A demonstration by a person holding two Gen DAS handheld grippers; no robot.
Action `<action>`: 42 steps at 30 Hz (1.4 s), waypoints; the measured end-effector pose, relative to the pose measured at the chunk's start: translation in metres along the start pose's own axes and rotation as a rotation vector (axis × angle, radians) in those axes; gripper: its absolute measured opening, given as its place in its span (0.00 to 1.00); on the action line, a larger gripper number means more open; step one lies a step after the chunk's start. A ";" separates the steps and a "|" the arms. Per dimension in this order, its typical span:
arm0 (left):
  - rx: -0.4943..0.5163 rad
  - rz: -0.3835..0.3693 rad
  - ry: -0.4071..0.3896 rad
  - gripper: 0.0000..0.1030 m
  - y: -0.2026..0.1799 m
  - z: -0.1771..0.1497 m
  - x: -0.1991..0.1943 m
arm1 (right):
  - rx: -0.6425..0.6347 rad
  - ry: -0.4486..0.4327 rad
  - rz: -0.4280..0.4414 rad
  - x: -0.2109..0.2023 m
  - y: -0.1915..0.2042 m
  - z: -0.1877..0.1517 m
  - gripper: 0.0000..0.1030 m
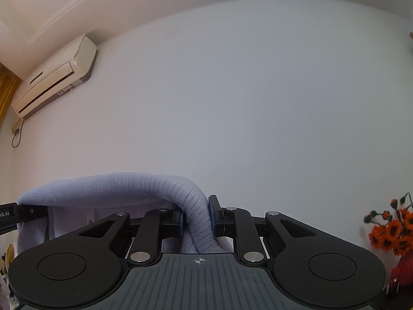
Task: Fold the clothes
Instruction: 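Hold the sweater raised with both grippers and shake it out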
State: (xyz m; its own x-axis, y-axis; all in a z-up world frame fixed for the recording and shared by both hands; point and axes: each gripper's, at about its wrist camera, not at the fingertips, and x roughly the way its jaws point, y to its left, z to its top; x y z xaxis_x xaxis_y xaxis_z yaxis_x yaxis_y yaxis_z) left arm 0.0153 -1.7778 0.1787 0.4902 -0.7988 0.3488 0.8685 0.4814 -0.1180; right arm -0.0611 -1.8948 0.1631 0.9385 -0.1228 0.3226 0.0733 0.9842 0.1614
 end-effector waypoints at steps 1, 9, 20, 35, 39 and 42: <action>0.029 0.000 -0.020 0.15 0.000 0.004 -0.001 | -0.009 -0.014 0.004 -0.001 0.001 0.003 0.16; -0.074 -0.131 -0.090 0.15 0.038 0.044 -0.014 | -0.014 -0.129 0.138 -0.019 -0.002 0.067 0.16; -0.121 -0.288 -0.174 0.15 0.009 0.088 -0.078 | 0.037 -0.186 0.259 -0.086 -0.002 0.105 0.16; -0.089 0.075 0.141 0.16 0.014 -0.040 0.016 | -0.045 0.033 0.088 -0.043 -0.017 0.029 0.16; -0.065 0.220 0.305 0.16 0.016 -0.131 0.055 | -0.145 0.199 -0.088 -0.008 -0.027 -0.056 0.16; -0.074 0.274 0.444 0.16 0.017 -0.197 0.063 | -0.082 0.365 -0.143 0.003 -0.043 -0.109 0.16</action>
State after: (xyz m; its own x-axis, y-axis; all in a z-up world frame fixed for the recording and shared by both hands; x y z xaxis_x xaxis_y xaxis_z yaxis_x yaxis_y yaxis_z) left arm 0.0756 -1.8909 0.0152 0.6701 -0.7308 -0.1301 0.6992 0.6802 -0.2201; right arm -0.0244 -1.9235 0.0556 0.9740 -0.2203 -0.0531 0.2247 0.9692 0.1009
